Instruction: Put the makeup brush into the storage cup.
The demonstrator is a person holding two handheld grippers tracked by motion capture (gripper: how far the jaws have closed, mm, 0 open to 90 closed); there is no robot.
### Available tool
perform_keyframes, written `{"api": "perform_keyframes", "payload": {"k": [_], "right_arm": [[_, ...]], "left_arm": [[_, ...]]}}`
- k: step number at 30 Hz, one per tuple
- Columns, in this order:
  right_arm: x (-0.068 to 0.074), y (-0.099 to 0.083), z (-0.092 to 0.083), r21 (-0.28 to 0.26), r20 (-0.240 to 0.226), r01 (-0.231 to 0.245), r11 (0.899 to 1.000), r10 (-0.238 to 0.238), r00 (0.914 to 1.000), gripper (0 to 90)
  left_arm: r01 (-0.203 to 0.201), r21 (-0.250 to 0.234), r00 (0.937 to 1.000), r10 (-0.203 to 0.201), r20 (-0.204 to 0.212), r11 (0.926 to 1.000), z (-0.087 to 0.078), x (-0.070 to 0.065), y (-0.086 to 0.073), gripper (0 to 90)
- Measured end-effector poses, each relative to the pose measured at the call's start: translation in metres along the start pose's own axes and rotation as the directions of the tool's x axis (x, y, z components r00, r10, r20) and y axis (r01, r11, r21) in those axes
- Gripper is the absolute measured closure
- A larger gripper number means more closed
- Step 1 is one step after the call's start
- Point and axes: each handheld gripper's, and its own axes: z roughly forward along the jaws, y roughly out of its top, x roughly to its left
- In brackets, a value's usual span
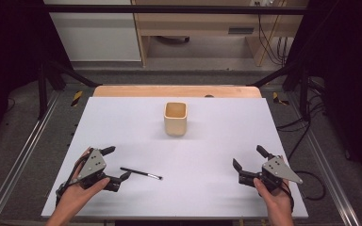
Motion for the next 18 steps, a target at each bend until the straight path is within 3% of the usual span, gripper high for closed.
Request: {"api": "perform_keyframes", "payload": {"k": [5, 7, 10, 12, 18], "right_arm": [[0.0, 0.0, 0.0, 0.004, 0.0, -0.002, 1.0, 0.002, 1.0, 2.7], [-0.001, 0.0, 0.0, 0.007, 0.001, 0.001, 1.0, -0.001, 1.0, 2.7], [0.0, 0.0, 0.0, 0.004, 0.006, 0.001, 1.0, -0.001, 1.0, 2.7], [0.0, 0.0, 0.0, 0.005, 0.007, 0.002, 1.0, -0.002, 1.0, 2.7], [-0.001, 0.0, -0.001, 0.013, 0.01, 0.002, 1.0, -0.002, 1.0, 2.7]], "left_arm": [[-0.049, 0.071, 0.9969, 0.044, 0.065, 0.9963, 0.009, 0.001, 0.016, 1.4], [-0.076, 0.12, 0.9935, 0.064, 0.094, 0.9898, 0.014, 0.002, 0.023, 1.4], [-0.129, 0.181, 0.9843, 0.104, 0.143, 0.975, 0.019, 0.003, 0.03, 1.7], [-0.166, 0.221, 0.9761, 0.128, 0.176, 0.961, 0.023, 0.003, 0.034, 1.7], [-0.247, 0.292, 0.9569, 0.185, 0.224, 0.9239, 0.032, 0.002, 0.043, 2.2]]}}
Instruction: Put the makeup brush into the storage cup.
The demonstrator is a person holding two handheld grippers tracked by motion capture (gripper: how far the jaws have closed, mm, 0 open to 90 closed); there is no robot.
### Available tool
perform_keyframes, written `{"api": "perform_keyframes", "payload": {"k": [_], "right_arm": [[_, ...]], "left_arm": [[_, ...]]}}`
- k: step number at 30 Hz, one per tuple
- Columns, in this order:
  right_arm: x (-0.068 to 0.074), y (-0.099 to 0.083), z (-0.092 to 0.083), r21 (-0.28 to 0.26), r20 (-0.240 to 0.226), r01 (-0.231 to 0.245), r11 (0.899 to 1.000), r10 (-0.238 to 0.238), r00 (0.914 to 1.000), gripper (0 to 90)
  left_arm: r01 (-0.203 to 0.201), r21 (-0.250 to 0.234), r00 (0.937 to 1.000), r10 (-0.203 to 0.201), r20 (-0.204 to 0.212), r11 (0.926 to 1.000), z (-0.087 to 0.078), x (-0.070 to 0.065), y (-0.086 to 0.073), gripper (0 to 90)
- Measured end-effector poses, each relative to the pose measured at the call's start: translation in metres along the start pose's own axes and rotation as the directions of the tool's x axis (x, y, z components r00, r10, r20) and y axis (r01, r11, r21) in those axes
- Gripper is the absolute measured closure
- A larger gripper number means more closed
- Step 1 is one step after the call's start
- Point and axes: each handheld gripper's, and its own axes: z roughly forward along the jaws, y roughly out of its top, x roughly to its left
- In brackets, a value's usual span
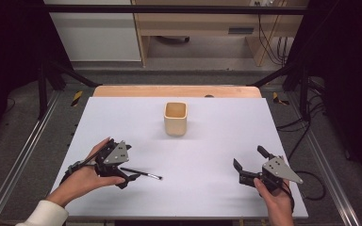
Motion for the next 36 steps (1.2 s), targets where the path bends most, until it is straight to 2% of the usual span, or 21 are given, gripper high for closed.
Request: {"api": "perform_keyframes", "payload": {"k": [2, 3, 5, 7, 9, 12, 17, 18, 29, 32, 36], "right_arm": [[0.001, 0.0, 0.0, 0.003, -0.001, -0.001, 1.0, 0.001, 1.0, 2.7], [0.001, 0.0, 0.001, 0.003, -0.004, 0.0, 1.0, 0.0, 1.0, 2.8], [0.002, 0.0, 0.001, 0.003, -0.006, 0.002, 1.0, -0.002, 1.0, 2.8], [0.002, 0.0, 0.001, 0.004, -0.007, 0.003, 1.0, -0.003, 1.0, 2.8], [0.002, 0.0, 0.001, 0.007, -0.008, 0.011, 1.0, -0.011, 0.9999, 3.0], [0.002, 0.0, 0.001, 0.012, -0.005, 0.002, 1.0, -0.002, 1.0, 3.0], [0.002, 0.0, 0.001, 0.009, -0.007, 0.002, 1.0, -0.002, 1.0, 2.9], [0.002, 0.0, 0.001, 0.01, -0.006, 0.001, 1.0, -0.001, 1.0, 2.9], [0.001, 0.0, 0.0, 0.01, -0.002, -0.001, 1.0, 0.001, 1.0, 2.9], [0.002, 0.0, 0.0, 0.01, -0.002, -0.001, 1.0, 0.001, 1.0, 2.9], [0.001, 0.0, 0.0, 0.009, -0.002, 0.001, 1.0, -0.001, 1.0, 3.0]], "left_arm": [[-0.018, 0.032, 0.9998, 0.018, 0.011, 0.9993, 0.001, 0.001, 0.003, 2.4], [-0.013, 0.033, 0.9997, 0.012, 0.019, 0.9994, 0.003, 0.001, 0.004, 2.4], [-0.029, 0.051, 0.9993, 0.028, 0.025, 0.9983, 0.004, 0.002, 0.006, 2.5], [-0.035, 0.056, 0.9993, 0.034, 0.013, 0.9978, 0.005, 0.004, 0.01, 3.0], [-0.02, 0.052, 0.9998, 0.02, -0.005, 0.9984, 0.005, 0.006, 0.014, 4.6], [-0.035, 0.049, 0.9991, 0.036, -0.023, 0.9982, 0.004, 0.008, 0.021, 4.5], [-0.059, 0.065, 0.9981, 0.06, -0.014, 0.9961, 0.005, 0.01, 0.025, 8.2], [-0.058, 0.07, 0.998, 0.06, -0.023, 0.9958, 0.006, 0.011, 0.026, 8.2], [-0.046, 0.108, 0.9989, 0.047, -0.005, 0.9931, 0.01, 0.017, 0.024, 11.3], [-0.044, 0.127, 0.999, 0.044, 0.003, 0.991, 0.011, 0.018, 0.025, 10.9], [-0.078, 0.172, 0.997, 0.077, 0.013, 0.982, 0.014, 0.019, 0.025, 9.6]]}}
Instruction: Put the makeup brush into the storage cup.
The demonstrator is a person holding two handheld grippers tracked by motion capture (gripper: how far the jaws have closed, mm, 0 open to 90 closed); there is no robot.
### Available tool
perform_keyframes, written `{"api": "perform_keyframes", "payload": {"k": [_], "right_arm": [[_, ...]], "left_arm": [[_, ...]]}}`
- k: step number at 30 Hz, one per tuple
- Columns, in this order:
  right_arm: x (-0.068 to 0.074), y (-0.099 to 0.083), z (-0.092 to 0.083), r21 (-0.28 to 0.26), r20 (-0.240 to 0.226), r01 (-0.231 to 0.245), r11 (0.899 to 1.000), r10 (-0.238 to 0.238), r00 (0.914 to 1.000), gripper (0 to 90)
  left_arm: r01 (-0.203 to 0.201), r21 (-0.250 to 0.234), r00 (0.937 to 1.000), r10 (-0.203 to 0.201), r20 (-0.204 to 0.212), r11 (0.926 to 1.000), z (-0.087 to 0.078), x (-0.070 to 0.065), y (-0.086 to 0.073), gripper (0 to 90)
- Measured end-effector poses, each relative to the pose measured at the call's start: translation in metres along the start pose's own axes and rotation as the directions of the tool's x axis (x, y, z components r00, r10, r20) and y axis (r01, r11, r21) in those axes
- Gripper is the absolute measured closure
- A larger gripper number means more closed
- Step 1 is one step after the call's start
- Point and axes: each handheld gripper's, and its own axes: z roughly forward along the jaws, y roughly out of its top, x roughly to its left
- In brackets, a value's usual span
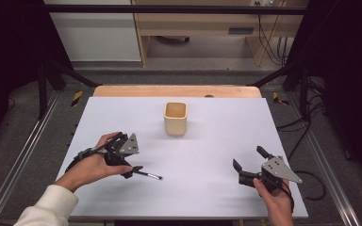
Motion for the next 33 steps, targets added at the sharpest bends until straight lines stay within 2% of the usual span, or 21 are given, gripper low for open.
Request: {"api": "perform_keyframes", "payload": {"k": [7, 12, 23, 28, 29, 33], "right_arm": [[0.0, 0.0, 0.0, -0.001, -0.002, -0.001, 1.0, 0.001, 1.0, 3.0], [0.0, 0.0, 0.0, -0.001, -0.002, 0.0, 1.0, 0.0, 1.0, 2.9], [0.0, 0.0, 0.0, -0.004, -0.003, 0.0, 1.0, 0.0, 1.0, 2.9], [0.0, 0.0, 0.0, -0.006, -0.004, -0.002, 1.0, 0.002, 1.0, 2.9], [0.0, 0.0, 0.0, -0.005, -0.004, 0.0, 1.0, 0.0, 1.0, 2.9], [0.001, 0.0, 0.0, -0.003, -0.003, -0.002, 1.0, 0.002, 1.0, 2.9]], "left_arm": [[-0.035, 0.036, 0.9985, 0.033, 0.043, 0.9987, 0.007, -0.002, 0.002, 7.9], [-0.073, 0.056, 0.9946, 0.069, 0.078, 0.9957, 0.01, -0.003, 0.007, 8.3], [-0.095, 0.09, 0.9899, 0.084, 0.114, 0.9914, 0.018, -0.006, 0.012, 7.4], [-0.106, 0.111, 0.987, 0.091, 0.133, 0.9882, 0.022, -0.008, 0.01, 7.8], [-0.117, 0.122, 0.9859, 0.1, 0.134, 0.9856, 0.023, -0.007, 0.009, 7.9], [-0.117, 0.138, 0.9851, 0.098, 0.142, 0.9834, 0.027, -0.008, 0.007, 8.3]]}}
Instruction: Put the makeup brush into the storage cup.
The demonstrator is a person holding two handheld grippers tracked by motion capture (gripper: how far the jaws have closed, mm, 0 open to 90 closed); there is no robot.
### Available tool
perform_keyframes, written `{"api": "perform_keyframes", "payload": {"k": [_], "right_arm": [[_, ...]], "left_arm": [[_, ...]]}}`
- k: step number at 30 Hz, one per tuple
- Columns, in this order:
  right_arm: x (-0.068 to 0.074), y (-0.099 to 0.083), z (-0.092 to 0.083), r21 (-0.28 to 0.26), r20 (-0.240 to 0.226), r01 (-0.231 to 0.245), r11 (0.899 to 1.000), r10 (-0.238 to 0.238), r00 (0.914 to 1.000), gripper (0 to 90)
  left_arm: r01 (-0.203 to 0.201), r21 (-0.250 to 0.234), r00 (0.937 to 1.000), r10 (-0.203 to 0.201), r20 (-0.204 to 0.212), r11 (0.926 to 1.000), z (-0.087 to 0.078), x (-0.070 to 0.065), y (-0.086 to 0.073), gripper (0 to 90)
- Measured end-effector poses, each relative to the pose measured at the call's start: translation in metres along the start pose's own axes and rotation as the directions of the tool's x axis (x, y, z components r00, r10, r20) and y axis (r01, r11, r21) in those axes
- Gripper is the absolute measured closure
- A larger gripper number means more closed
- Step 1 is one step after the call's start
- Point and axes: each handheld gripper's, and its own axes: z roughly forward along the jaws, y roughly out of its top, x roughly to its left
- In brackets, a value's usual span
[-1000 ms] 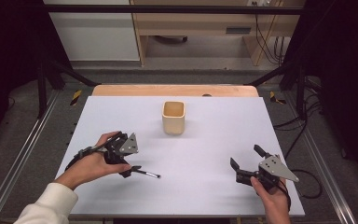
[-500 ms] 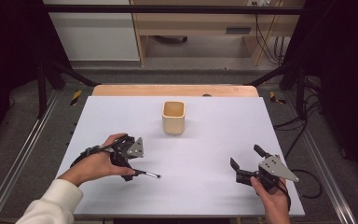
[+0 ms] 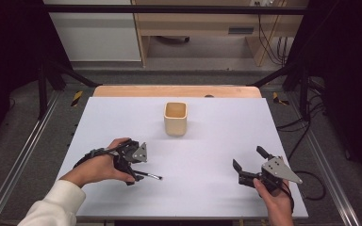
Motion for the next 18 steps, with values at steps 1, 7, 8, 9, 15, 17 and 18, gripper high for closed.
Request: {"api": "perform_keyframes", "payload": {"k": [1, 7, 8, 9, 15, 17, 18], "right_arm": [[0.0, 0.0, 0.0, 0.0, -0.001, -0.001, 1.0, 0.001, 1.0, 2.9], [0.0, 0.0, 0.0, 0.002, 0.0, -0.004, 1.0, 0.004, 1.0, 2.9], [0.0, 0.0, 0.0, 0.002, 0.0, -0.004, 1.0, 0.004, 1.0, 2.9], [0.0, 0.0, 0.0, 0.002, -0.001, -0.002, 1.0, 0.002, 1.0, 2.9], [0.0, 0.0, 0.0, 0.005, 0.001, -0.004, 1.0, 0.004, 1.0, 3.0], [0.0, 0.0, 0.0, 0.005, 0.0, -0.004, 1.0, 0.004, 1.0, 2.9], [0.0, 0.0, 0.0, 0.005, 0.001, -0.004, 1.0, 0.004, 1.0, 3.0]], "left_arm": [[-0.003, 0.003, 1.0, 0.003, 0.0, 1.0, 0.001, 0.0, 0.0, 8.4], [-0.007, 0.011, 0.9999, 0.006, 0.01, 0.9999, 0.006, -0.001, 0.001, 11.3], [-0.007, 0.013, 0.9999, 0.007, 0.01, 0.9999, 0.007, -0.001, 0.001, 11.3], [-0.009, 0.016, 0.9999, 0.009, 0.014, 0.9998, 0.008, -0.001, 0.001, 12.4], [-0.015, 0.028, 0.9997, 0.015, 0.02, 0.9995, 0.013, -0.001, 0.002, 13.5], [-0.012, 0.025, 0.9997, 0.012, 0.023, 0.9996, 0.014, -0.002, 0.002, 14.0], [-0.013, 0.026, 0.9997, 0.012, 0.023, 0.9996, 0.014, -0.002, 0.002, 14.3]]}}
